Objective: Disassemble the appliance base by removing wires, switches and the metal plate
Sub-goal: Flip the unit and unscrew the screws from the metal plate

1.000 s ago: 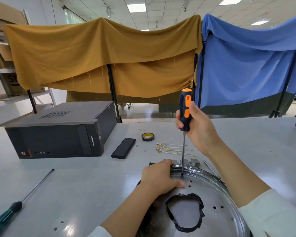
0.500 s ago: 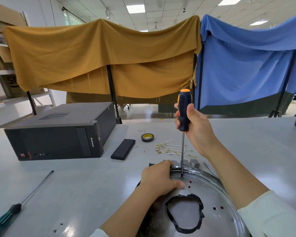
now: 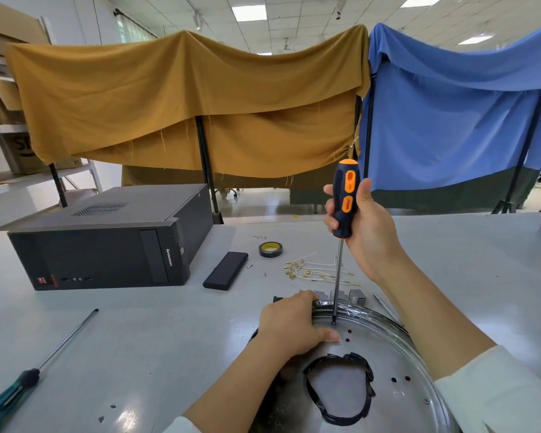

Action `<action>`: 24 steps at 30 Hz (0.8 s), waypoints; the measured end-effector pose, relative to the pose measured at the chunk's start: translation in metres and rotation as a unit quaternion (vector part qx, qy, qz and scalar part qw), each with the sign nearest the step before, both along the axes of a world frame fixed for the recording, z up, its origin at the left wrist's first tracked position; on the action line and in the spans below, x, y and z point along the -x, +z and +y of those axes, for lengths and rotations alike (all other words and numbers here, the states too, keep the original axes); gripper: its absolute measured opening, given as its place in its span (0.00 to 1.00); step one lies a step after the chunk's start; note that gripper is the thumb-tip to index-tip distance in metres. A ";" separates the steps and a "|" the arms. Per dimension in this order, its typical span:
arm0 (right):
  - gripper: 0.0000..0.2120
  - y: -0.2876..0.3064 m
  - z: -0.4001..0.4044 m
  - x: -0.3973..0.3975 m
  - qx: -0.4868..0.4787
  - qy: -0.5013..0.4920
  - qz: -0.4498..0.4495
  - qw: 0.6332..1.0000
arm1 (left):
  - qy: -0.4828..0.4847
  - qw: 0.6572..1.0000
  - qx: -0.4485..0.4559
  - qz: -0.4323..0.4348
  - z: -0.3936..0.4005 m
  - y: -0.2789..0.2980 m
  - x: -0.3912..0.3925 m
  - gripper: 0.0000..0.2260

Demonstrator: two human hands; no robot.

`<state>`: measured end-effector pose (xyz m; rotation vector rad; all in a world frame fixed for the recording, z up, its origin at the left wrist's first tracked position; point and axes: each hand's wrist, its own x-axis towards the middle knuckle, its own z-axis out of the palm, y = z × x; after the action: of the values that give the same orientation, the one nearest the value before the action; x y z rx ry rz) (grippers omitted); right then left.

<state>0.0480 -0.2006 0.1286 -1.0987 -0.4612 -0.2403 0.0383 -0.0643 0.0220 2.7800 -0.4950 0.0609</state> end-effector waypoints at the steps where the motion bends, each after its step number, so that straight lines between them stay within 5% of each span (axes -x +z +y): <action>1: 0.27 0.000 0.000 0.001 0.004 0.009 -0.006 1.000 | 0.001 1.000 0.000 -0.001 0.000 0.000 0.000 0.33; 4: 0.30 0.003 0.004 0.003 0.045 -0.010 -0.027 0.999 | -0.001 1.000 0.002 0.000 0.000 0.000 0.000 0.33; 8: 0.21 0.001 0.005 0.002 0.078 -0.045 -0.039 0.995 | -0.001 1.000 0.002 0.000 0.000 0.000 0.000 0.33; 13: 0.26 0.002 0.004 0.002 0.053 -0.015 -0.027 0.998 | -0.002 1.000 0.008 0.001 0.000 0.000 0.000 0.32; 20: 0.17 -0.002 0.002 0.002 0.072 -0.077 -0.043 0.993 | -0.003 1.000 0.009 0.002 0.000 0.000 0.000 0.33; 24: 0.24 -0.002 0.002 0.002 0.070 -0.066 -0.017 0.995 | -0.002 1.000 0.010 0.001 0.000 0.000 0.000 0.32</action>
<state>0.0462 -0.1984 0.1264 -1.2659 -0.4407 -0.3482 0.0383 -0.0644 0.0218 2.7588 -0.4957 0.0626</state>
